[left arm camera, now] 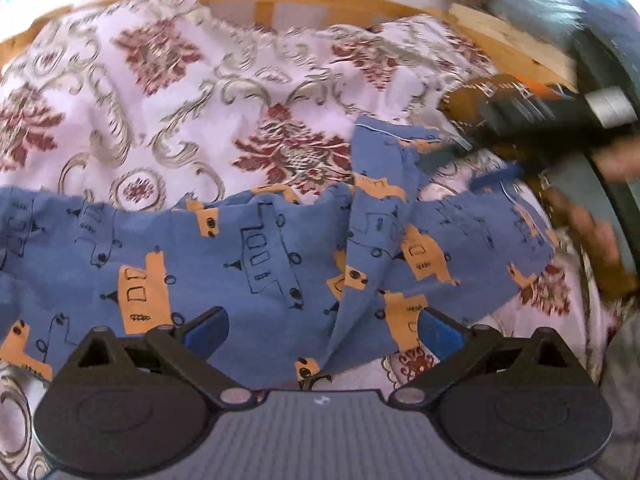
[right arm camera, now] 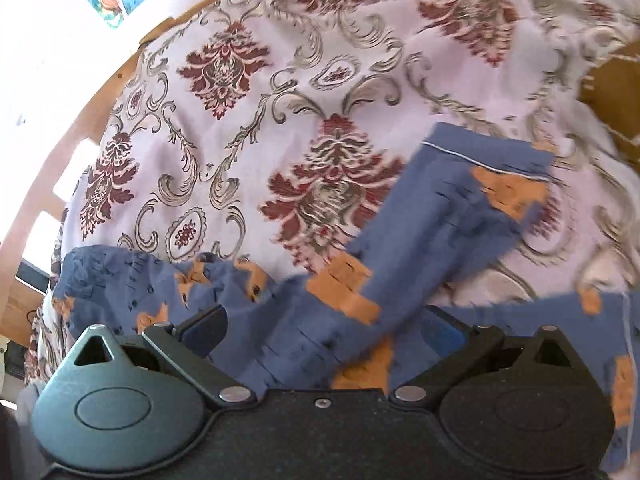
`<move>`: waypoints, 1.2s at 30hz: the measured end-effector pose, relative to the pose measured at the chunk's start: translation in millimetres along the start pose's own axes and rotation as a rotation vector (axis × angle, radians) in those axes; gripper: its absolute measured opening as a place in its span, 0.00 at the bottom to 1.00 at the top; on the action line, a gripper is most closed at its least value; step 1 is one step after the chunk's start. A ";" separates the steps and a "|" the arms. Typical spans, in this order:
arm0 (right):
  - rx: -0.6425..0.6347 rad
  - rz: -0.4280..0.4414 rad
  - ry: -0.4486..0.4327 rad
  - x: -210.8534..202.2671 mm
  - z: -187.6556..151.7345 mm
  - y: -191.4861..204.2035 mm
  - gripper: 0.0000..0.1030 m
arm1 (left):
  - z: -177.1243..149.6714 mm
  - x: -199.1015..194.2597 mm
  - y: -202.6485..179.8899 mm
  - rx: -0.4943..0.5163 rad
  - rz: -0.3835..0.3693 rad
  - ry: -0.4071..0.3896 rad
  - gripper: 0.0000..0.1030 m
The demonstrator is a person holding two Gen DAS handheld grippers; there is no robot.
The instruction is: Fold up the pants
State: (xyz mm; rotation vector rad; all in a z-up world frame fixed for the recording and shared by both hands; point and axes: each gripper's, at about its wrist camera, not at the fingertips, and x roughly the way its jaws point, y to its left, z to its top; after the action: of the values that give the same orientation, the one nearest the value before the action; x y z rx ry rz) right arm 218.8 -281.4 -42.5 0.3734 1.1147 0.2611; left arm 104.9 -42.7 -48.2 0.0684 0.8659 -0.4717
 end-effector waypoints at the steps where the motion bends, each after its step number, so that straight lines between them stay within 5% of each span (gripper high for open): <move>1: 0.004 -0.006 0.018 7.1 5.3 3.5 0.99 | -3.7 -0.1 -3.9 0.031 0.010 -0.011 0.99; 8: 0.061 -0.056 0.090 44.1 28.0 11.5 0.89 | -11.1 2.6 -30.1 0.179 -0.023 -0.059 0.94; 14: 0.053 -0.170 0.100 62.7 41.8 9.5 0.72 | -12.2 18.1 -34.3 0.177 -0.067 -0.019 0.70; 24: 0.012 -0.282 0.115 80.9 47.4 9.0 0.09 | -9.7 31.7 -17.6 0.092 -0.118 0.032 0.31; 27: 0.016 -0.276 0.105 78.6 46.1 9.1 0.00 | -9.5 32.9 -16.0 0.084 -0.124 0.039 0.25; 36: 0.044 -0.233 0.037 53.7 38.5 -0.3 0.00 | -9.9 33.7 -14.5 0.077 -0.127 0.054 0.23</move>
State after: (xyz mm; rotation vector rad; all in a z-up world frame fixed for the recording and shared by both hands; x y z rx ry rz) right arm 276.2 -267.1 -71.8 0.2749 1.1903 0.0379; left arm 110.2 -65.7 -78.0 0.0980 0.9087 -0.6249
